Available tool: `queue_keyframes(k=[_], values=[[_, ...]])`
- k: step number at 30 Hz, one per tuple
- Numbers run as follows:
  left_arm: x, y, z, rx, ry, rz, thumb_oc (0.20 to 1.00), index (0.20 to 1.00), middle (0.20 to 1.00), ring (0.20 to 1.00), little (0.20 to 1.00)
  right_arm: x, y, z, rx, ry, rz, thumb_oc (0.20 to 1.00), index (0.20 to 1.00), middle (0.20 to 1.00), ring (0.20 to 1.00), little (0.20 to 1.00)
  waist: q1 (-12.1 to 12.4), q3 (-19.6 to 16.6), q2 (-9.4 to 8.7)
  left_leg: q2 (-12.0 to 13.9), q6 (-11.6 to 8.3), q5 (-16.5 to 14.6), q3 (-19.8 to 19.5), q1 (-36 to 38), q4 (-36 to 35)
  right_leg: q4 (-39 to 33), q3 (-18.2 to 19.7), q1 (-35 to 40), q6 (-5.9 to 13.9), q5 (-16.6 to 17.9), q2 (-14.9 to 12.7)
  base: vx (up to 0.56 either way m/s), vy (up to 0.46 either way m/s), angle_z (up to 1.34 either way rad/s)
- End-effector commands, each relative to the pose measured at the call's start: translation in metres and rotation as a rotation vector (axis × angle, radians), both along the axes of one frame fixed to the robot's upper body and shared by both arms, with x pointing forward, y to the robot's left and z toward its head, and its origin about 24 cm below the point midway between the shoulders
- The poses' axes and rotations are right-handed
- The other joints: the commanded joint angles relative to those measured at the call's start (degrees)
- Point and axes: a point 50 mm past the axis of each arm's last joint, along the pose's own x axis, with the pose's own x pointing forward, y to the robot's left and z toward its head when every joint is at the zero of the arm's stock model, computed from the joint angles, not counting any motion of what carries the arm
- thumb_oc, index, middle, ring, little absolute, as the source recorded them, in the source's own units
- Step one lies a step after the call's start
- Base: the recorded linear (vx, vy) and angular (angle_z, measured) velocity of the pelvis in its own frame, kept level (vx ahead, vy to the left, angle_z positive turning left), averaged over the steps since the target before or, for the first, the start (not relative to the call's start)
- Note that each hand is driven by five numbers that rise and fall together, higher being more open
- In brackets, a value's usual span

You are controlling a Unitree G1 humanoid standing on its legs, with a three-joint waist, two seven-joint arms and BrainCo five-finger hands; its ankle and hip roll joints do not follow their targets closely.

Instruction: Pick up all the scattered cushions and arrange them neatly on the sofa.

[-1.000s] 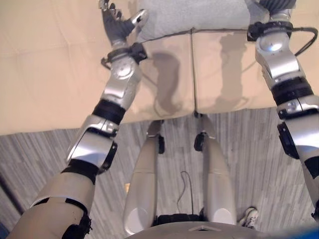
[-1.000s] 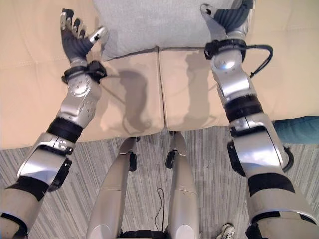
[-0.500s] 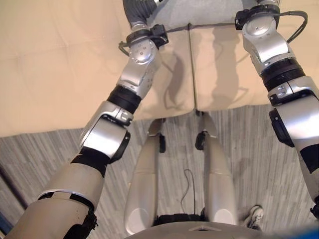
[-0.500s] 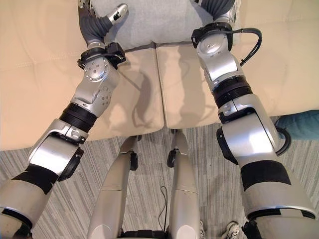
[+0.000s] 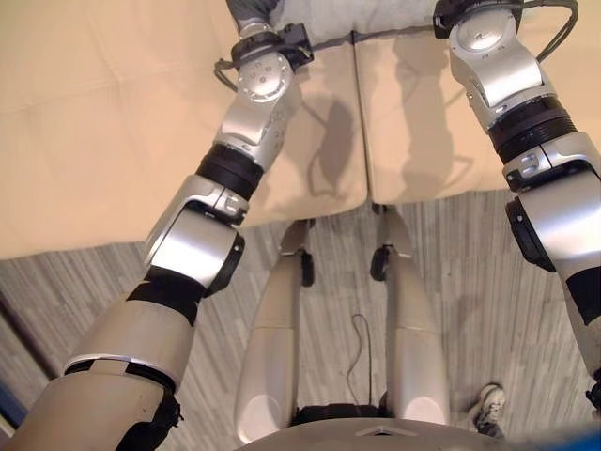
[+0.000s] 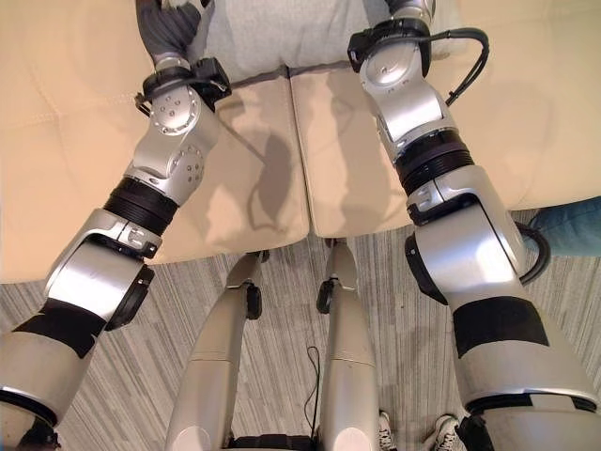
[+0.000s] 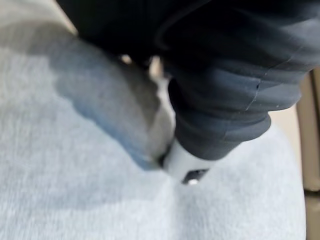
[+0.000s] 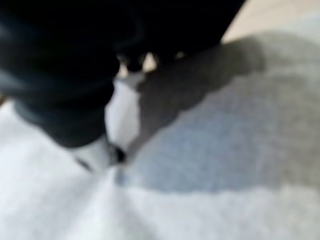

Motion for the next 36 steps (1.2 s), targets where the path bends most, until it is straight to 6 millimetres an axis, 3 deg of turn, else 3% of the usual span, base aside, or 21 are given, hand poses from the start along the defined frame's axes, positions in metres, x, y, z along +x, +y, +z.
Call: queue_keyframes(k=[1, 4, 9, 11, 21, 29, 36], values=[[-0.028, -0.030, 0.047, -0.001, -0.221, -0.111, 0.200, 0.200, 0.200, 0.200, 0.200, -0.021, 0.085, 0.006, -0.141, -0.107, 0.279, 0.200, 0.200, 0.200, 0.200, 0.200, -0.9, 0.9, 2.96, -1.3, -3.10, -0.4, -7.4, -2.1, -1.5, 3.3, -0.6, 0.5, 8.18, -6.2, -3.2, 0.00, 0.000, 0.00], [-0.035, -0.028, 0.056, -0.005, -0.277, -0.092, 0.200, 0.200, 0.200, 0.200, 0.200, -0.029, 0.089, 0.012, -0.127, -0.167, 0.301, 0.200, 0.200, 0.200, 0.200, 0.200, -0.9, 0.9, 2.87, -1.3, -3.08, -0.6, -7.5, -2.1, -1.2, 3.7, -0.6, 0.4, 8.15, -6.4, -3.2, 0.00, 0.000, 0.00], [-0.073, -0.027, 0.083, -0.036, -0.515, -0.078, 0.200, 0.200, 0.200, 0.200, 0.200, -0.057, 0.098, 0.030, -0.115, -0.369, 0.353, 0.200, 0.200, 0.200, 0.200, 0.200, -0.9, 0.5, 2.61, -1.5, -2.89, -1.2, -7.6, -2.8, 0.2, 5.2, -0.4, -0.5, 8.38, -6.8, -3.2, -0.01, 0.004, 0.00], [-0.085, -0.028, 0.089, -0.023, -0.587, -0.064, 0.200, 0.200, 0.200, 0.200, 0.200, -0.069, 0.100, 0.036, -0.114, -0.444, 0.378, 0.200, 0.200, 0.200, 0.200, 0.200, -1.2, 0.5, 2.42, -1.5, -2.61, 0.0, -7.1, -4.0, 0.8, 5.6, -0.8, -1.6, 8.01, -5.6, -3.6, -0.06, 0.012, 0.04], [-0.122, -0.035, 0.095, -0.034, -0.785, -0.025, 0.200, 0.200, 0.200, 0.200, 0.200, -0.123, 0.100, 0.057, -0.072, -0.780, 0.445, 0.200, 0.200, 0.200, 0.200, 0.200, -0.9, -1.8, 2.37, -1.7, -2.65, -0.6, -7.0, -6.6, 2.3, 7.8, -0.7, -4.4, 8.40, -6.0, -3.8, 0.00, 0.016, 0.02], [-0.129, -0.037, 0.095, -0.045, -0.839, 0.003, 0.200, 0.200, 0.200, 0.200, 0.200, -0.149, 0.105, 0.067, -0.104, -0.934, 0.442, 0.200, 0.200, 0.200, 0.200, 0.200, -0.3, -3.8, 1.97, -1.8, -2.45, -1.2, -7.2, -7.5, 3.4, 8.7, -0.8, -5.2, 8.75, -6.2, -4.2, 0.00, 0.000, 0.00], [-0.116, -0.044, 0.098, -0.061, -0.769, -0.027, 0.200, 0.200, 0.200, 0.200, 0.200, -0.137, 0.119, 0.071, -0.109, -0.860, 0.436, 0.200, 0.200, 0.200, 0.200, 0.200, 0.2, -4.9, 1.70, -1.9, -2.53, -0.9, -7.3, -6.8, 2.6, 8.0, -1.0, -4.4, 8.83, -6.0, -4.6, 0.01, 0.008, 0.03]])
